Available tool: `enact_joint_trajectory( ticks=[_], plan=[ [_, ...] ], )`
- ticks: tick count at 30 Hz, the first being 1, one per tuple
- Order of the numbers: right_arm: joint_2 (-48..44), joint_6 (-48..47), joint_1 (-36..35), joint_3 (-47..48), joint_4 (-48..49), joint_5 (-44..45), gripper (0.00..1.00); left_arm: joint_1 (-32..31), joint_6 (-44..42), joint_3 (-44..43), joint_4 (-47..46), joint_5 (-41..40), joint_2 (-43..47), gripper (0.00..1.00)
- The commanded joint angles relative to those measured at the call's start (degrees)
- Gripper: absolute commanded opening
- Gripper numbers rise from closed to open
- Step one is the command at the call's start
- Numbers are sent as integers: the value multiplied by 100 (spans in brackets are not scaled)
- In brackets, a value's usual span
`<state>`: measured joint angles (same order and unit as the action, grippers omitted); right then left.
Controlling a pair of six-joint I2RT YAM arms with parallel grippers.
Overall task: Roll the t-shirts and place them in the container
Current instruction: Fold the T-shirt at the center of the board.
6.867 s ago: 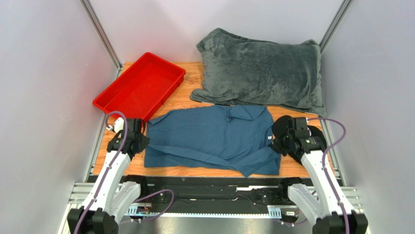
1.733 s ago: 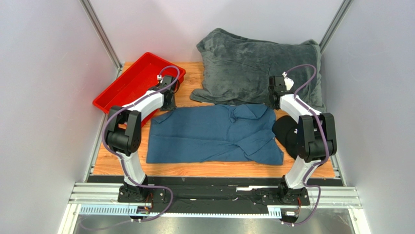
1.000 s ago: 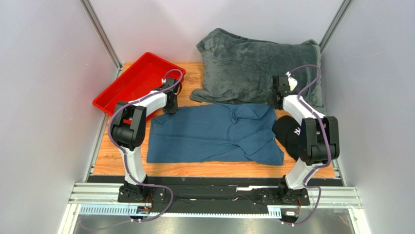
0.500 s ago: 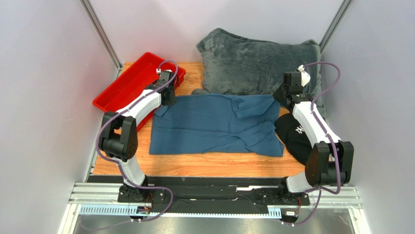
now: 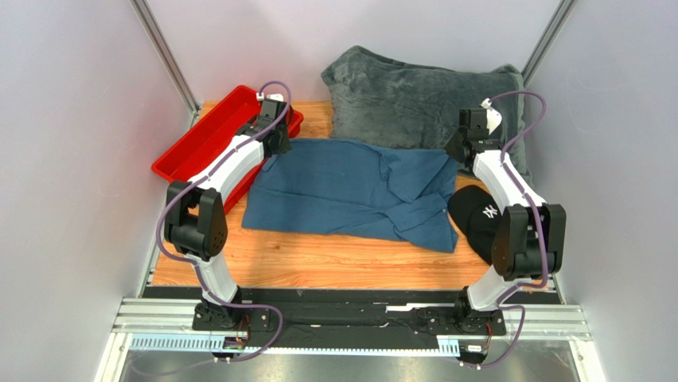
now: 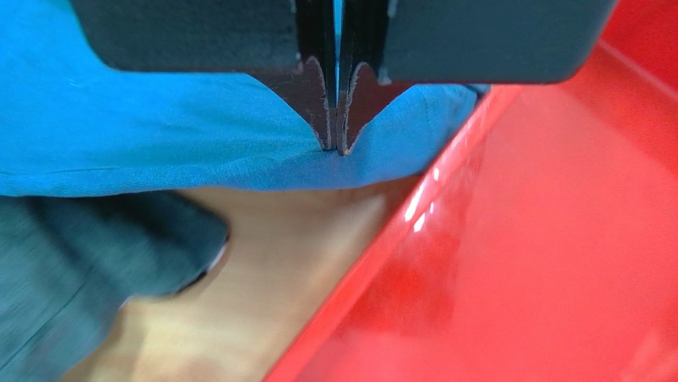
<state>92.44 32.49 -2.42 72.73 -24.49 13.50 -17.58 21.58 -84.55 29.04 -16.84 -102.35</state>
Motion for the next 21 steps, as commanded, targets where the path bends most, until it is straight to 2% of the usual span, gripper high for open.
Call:
enact_joint_trajectory(
  ticks=[1,3,4,6,7,8,9,12,14,17,18,21],
  plan=[
    [405,-129,171,628,261,171,0,1,-383,-588,-83,-118,-390,0],
    [572,-164,180,768,252,84,0,18,-470,-816,-39,-135,-523,4],
    [712,-164,189,943,173,48,0,18,-471,-895,40,-127,-610,17],
    [801,-199,189,1093,59,-22,4,44,-436,-984,15,-57,-594,35],
    [793,-199,197,1155,-11,-40,10,53,-410,-975,-21,22,-515,49],
    [758,-199,198,1165,-55,-40,18,62,-366,-941,-38,180,-445,53],
    [697,-191,189,1165,-99,-23,35,62,-357,-905,-99,251,-375,59],
    [407,-182,189,1165,-354,-49,57,62,-155,-712,-135,488,-15,61],
    [126,-164,189,1103,-635,-58,62,62,142,-388,-170,690,363,61],
    [-400,37,171,702,-1057,-145,61,62,817,253,-153,831,925,53],
    [-559,82,75,516,-1145,-215,57,62,1021,455,-135,832,1231,45],
    [-1280,362,-205,-354,-1268,-242,53,62,1707,1422,-389,954,1864,38]
  ],
)
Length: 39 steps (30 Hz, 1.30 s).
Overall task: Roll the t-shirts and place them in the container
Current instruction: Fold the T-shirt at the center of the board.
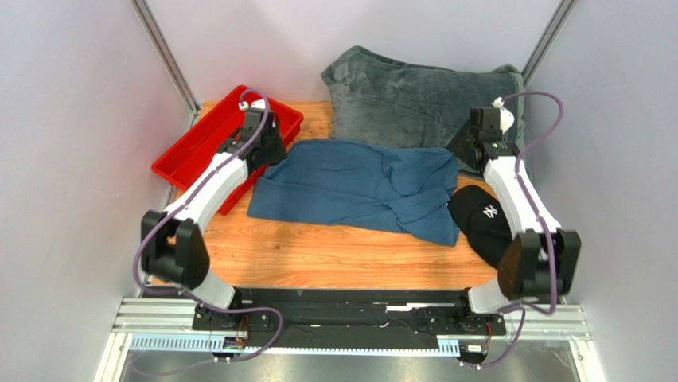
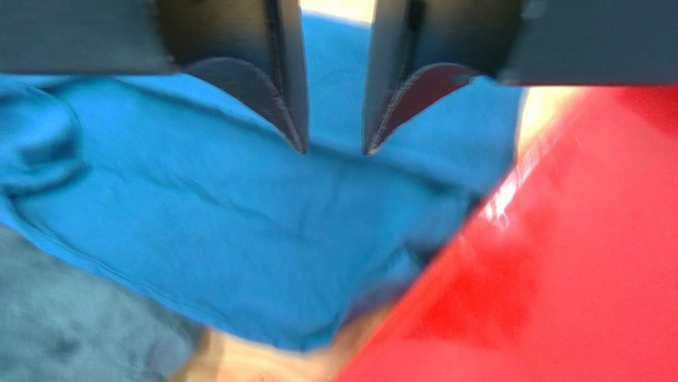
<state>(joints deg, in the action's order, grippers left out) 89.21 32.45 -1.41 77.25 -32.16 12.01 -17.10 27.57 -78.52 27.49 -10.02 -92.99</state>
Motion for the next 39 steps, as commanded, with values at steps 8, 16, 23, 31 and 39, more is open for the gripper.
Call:
enact_joint_trajectory(
  ticks=[8,16,23,31,39],
  plan=[
    [-2337,1457,-922,-3153,157,-392,31,23,1848,2200,-972,255,1205,17],
    [-2242,1905,-861,-3963,254,-59,13,32,2532,2561,-859,-61,712,0],
    [-1609,1967,-580,-4078,343,-32,6,40,3219,2860,-402,-491,598,0],
    [-1617,1915,70,-4271,-53,-76,2,119,3808,3203,-34,-773,800,0],
    [-1811,1818,378,-4236,-378,-94,2,163,3703,3106,275,-817,1063,0]
  ],
)
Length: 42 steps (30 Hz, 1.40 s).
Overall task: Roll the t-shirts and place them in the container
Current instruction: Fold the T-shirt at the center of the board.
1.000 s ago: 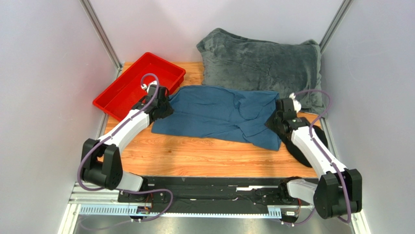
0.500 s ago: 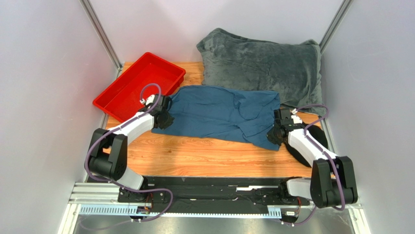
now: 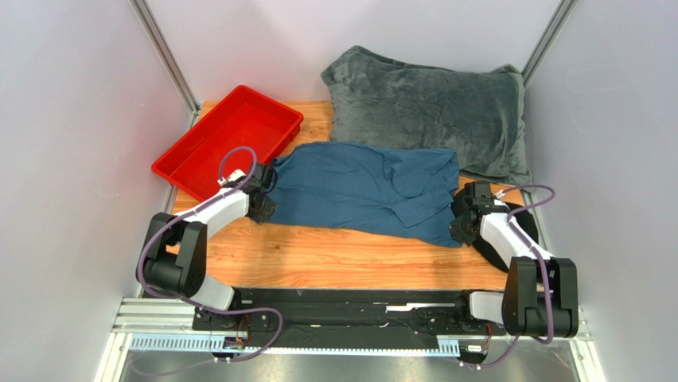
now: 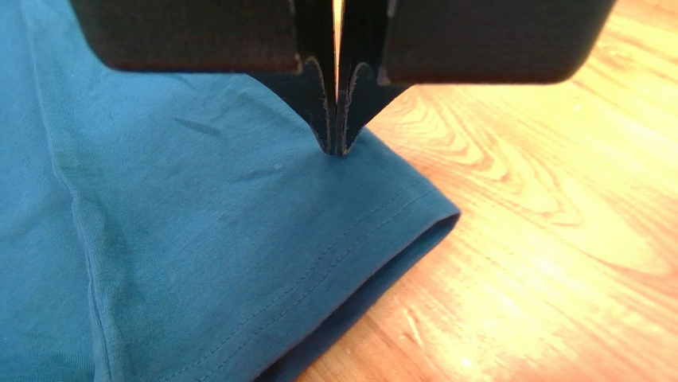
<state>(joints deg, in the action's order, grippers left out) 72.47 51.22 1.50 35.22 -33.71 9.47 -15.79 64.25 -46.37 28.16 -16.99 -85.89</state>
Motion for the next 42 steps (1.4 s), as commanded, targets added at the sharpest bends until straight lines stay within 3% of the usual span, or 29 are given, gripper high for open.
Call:
enact_joint_trajectory(
  ticks=[1,5,11,13,16,19,28,35,38,41,42],
  plan=[
    [-136,-77,105,-42,-232,160,2,32,9,-118,285,-103,423,0],
    [-136,-253,420,-112,-241,90,4,93,9,22,418,-260,984,5],
    [-180,-552,712,-51,-179,-428,4,234,-220,172,418,-217,1259,40],
    [-250,-561,712,-24,-206,-543,5,278,-124,268,357,-138,1250,47],
    [-470,-613,712,-7,-302,-526,9,314,-9,444,181,64,1206,50],
    [-654,-622,712,2,-416,-604,22,314,97,532,155,47,1136,50],
    [-1023,-675,615,11,-575,-868,45,314,316,568,84,-129,873,49],
    [-1094,-605,518,-191,-549,-1141,47,314,518,568,163,-269,644,47],
    [-1112,-552,510,-331,-487,-1141,49,314,527,524,190,-348,573,39],
    [-1095,-526,509,-402,-443,-1071,54,313,475,471,260,-418,494,22],
    [-1094,-525,509,-411,-426,-1053,54,314,448,471,269,-445,485,12]
  ],
)
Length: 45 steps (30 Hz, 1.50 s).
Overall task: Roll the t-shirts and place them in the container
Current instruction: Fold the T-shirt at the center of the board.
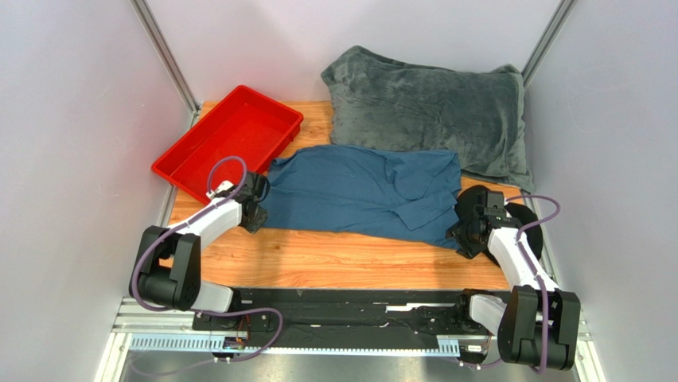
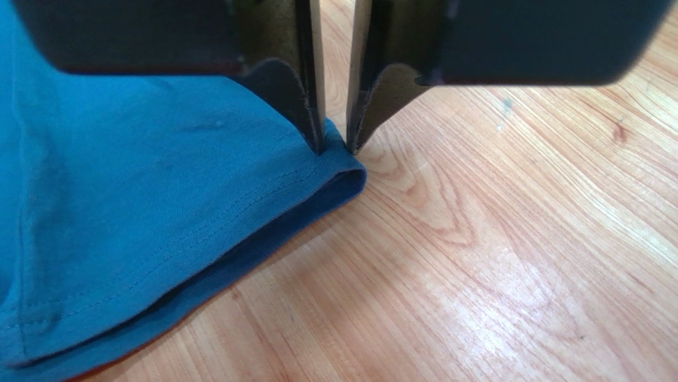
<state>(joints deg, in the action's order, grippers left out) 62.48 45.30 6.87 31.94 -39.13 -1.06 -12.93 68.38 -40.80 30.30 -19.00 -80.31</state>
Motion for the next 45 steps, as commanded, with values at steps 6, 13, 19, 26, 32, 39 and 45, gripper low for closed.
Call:
enact_joint_trajectory(
  ticks=[6,13,19,26,32,39,45],
  plan=[
    [-52,49,-28,-136,266,97,56,27,44,168,160,-411,173,0],
    [19,260,-28,-390,582,97,50,18,123,625,379,-534,1025,0],
    [-113,225,-28,-426,408,97,6,19,193,766,669,-657,1404,0],
    [-859,260,-19,-66,-524,405,0,27,404,907,1266,-903,2010,0],
    [-1527,339,-19,172,-1280,387,0,18,711,1073,1891,-1088,2748,0],
    [-2275,436,-19,-135,-1711,334,0,18,852,1355,2128,-1097,3399,5],
    [-2609,454,-11,-5,-1983,361,40,18,144,883,2322,-1132,3654,54]
  ],
)
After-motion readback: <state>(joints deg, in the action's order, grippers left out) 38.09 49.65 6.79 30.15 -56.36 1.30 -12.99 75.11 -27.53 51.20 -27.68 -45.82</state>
